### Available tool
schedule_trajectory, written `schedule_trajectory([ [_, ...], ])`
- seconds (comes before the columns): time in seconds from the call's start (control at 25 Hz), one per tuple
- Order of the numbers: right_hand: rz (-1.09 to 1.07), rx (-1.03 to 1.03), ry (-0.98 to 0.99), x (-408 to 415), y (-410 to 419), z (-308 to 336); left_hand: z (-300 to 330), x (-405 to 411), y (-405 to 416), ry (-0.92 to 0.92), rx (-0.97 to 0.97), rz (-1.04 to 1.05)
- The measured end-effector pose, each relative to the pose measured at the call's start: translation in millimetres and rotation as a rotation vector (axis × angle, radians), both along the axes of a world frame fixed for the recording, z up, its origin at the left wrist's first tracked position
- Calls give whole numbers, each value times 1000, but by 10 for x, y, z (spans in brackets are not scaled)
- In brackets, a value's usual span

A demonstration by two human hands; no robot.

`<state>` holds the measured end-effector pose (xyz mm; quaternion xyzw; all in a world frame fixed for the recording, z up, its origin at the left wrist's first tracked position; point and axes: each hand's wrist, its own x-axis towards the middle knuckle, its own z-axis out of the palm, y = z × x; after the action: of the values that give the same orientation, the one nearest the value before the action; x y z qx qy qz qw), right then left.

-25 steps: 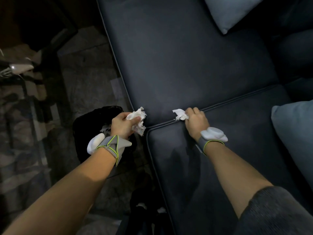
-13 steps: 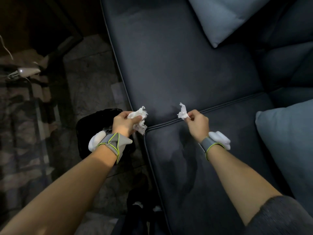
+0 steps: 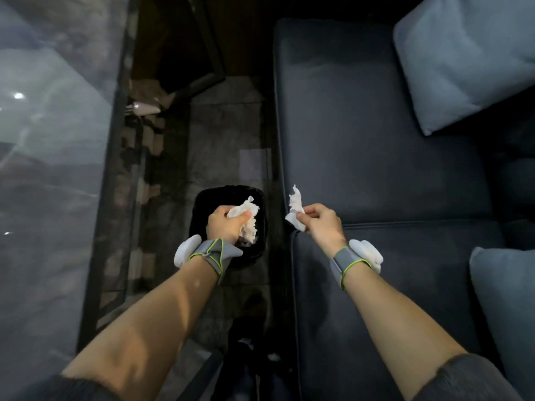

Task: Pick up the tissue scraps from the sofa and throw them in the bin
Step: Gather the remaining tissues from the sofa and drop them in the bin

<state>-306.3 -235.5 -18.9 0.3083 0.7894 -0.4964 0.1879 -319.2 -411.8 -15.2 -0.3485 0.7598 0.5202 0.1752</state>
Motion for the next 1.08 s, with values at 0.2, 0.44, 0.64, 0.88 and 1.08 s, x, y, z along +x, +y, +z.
schedule_trajectory([
  [0.2, 178, -19, -18, -233, -645, -62, -79, 74, -556, -24, -38, 151],
  [0.44, 299, -1, -71, -398, -1015, -235, -288, 17, -788, -50, -29, 270],
  [0.64, 335, -7, -103, -535, -1187, -339, -493, -162, -898, -92, -75, 244],
  [0.88, 400, 26, -176, -509, -1205, -431, -619, -150, -1034, -192, -28, 161],
  [1.08, 447, 44, -221, -452, -1134, -453, -601, -123, -1063, -189, -24, 45],
])
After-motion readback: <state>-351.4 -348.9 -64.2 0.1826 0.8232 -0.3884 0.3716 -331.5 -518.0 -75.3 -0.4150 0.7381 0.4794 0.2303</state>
